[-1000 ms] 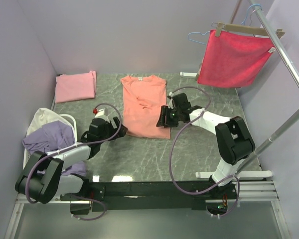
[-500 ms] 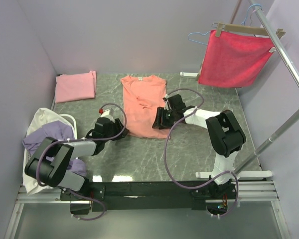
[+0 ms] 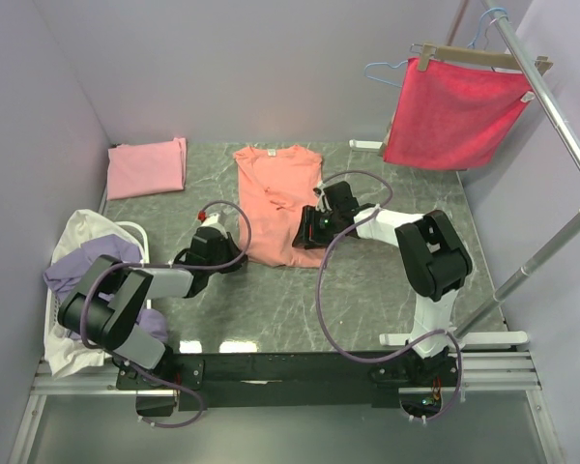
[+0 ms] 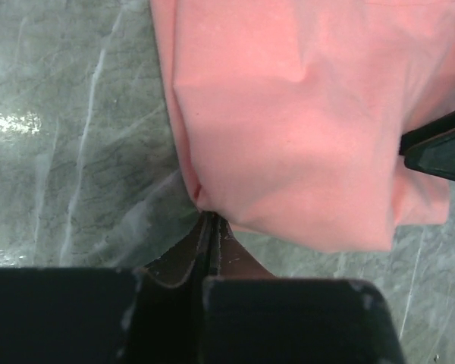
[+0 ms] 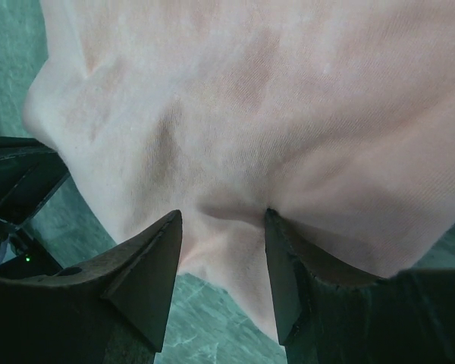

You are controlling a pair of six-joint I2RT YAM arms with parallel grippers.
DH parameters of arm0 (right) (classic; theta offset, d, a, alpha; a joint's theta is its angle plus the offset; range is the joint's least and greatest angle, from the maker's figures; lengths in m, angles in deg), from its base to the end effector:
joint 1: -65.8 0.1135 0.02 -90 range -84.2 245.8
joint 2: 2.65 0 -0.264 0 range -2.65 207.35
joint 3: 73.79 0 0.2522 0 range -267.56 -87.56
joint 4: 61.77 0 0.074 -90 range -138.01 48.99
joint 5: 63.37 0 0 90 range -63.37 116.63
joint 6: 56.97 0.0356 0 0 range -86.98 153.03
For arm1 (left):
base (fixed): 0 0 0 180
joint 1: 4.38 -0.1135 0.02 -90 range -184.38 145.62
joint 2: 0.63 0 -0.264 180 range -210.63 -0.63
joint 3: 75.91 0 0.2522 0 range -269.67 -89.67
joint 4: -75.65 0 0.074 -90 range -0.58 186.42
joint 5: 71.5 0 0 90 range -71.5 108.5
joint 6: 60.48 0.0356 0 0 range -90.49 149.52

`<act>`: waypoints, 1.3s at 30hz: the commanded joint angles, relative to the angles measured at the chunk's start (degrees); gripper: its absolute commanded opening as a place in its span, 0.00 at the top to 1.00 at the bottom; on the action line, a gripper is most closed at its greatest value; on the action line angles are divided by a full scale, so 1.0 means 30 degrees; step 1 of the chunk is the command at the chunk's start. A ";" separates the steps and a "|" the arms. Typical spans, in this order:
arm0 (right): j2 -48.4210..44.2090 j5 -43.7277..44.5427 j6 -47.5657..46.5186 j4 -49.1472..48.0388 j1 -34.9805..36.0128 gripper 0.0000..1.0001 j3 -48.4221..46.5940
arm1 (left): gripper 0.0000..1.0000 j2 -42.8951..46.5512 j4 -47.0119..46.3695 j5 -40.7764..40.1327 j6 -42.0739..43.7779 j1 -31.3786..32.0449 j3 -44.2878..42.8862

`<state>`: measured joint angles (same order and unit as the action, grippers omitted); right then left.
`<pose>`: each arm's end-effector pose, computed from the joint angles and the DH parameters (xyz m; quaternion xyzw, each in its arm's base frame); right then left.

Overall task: Fold and stack the t-shirts
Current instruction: Fold the folded rectangular tshirt in 1/3 of the way

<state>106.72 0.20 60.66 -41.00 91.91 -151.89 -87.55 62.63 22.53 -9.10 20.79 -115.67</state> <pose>0.3417 0.1851 0.1482 -0.0621 0.9215 0.3359 0.1847 0.2414 -0.1162 0.1307 -0.0870 0.8788 -0.2737 0.3810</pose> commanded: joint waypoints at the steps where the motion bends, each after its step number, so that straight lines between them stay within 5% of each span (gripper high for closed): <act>1: 0.1193 0.1777 -0.0394 0.1119 0.0028 0.44 0.0234 | 0.99 -0.0121 0.1860 -0.1079 -0.0544 0.0223 -0.0768; 7: -0.0474 0.4327 -0.0336 0.2206 0.0028 0.45 0.2340 | 0.99 0.2219 0.4790 -0.1286 -0.1513 0.0662 0.0372; 22: -0.3200 0.4711 0.0630 0.2323 0.0877 0.44 0.5946 | 0.99 0.8169 1.0625 -0.2193 -0.4443 0.2068 0.2543; 26: -0.3700 0.4769 0.0456 0.2469 0.1170 0.43 0.6036 | 0.71 0.9602 1.1360 -0.3100 -0.4971 0.2567 0.2748; 32: -0.3260 0.4681 0.0309 0.2617 0.1316 0.43 0.5479 | 0.48 1.2736 1.1245 -0.5179 -0.3362 0.2597 0.1754; 39: -0.3172 0.4623 0.0338 0.2646 0.1346 0.43 0.5361 | 0.45 1.1719 0.6972 -0.3486 -0.1282 0.2626 0.1898</act>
<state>94.34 9.97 63.42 -43.23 95.56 -137.47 -49.58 92.31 9.87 -17.60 28.44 -108.37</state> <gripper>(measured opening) 0.565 0.563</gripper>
